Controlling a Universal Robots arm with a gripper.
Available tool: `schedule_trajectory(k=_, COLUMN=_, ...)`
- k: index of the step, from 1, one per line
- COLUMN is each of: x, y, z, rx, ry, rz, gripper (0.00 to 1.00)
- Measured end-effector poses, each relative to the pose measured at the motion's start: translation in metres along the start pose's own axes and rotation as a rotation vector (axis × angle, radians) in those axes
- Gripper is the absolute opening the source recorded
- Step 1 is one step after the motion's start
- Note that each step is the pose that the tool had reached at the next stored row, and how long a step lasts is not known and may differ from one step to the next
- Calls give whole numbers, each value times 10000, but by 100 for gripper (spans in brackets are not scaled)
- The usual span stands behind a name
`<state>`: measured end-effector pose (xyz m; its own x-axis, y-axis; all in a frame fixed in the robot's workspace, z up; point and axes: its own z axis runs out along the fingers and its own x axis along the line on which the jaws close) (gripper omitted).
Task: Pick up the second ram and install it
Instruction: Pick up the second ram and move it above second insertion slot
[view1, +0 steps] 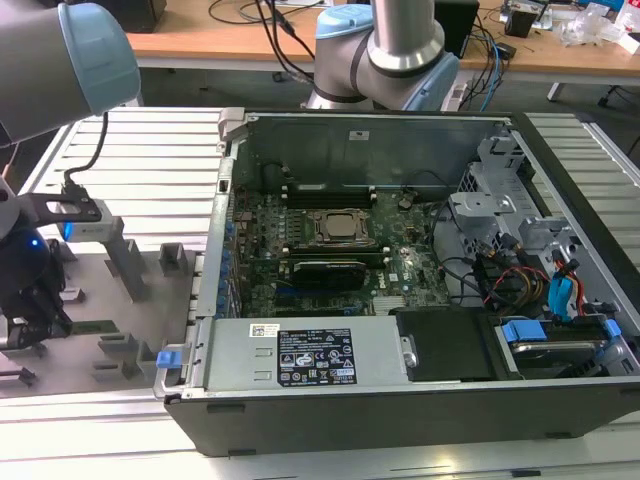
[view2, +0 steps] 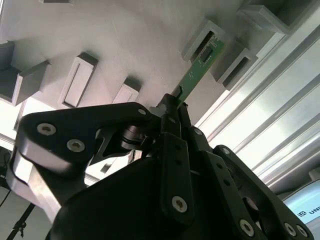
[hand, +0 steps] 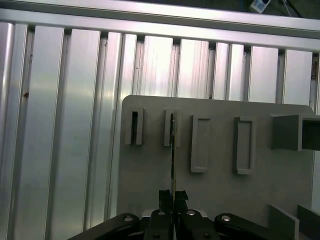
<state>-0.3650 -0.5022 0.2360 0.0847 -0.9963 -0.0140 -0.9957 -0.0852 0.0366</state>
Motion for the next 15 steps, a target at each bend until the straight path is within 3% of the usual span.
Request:
schedule_trajectory(k=5, x=-1, y=1, z=-56, rx=0, ry=0, rz=0, gripper=14)
schedule_trajectory(k=15, x=-1, y=3, z=-97, rx=0, ry=0, rz=1, gripper=14)
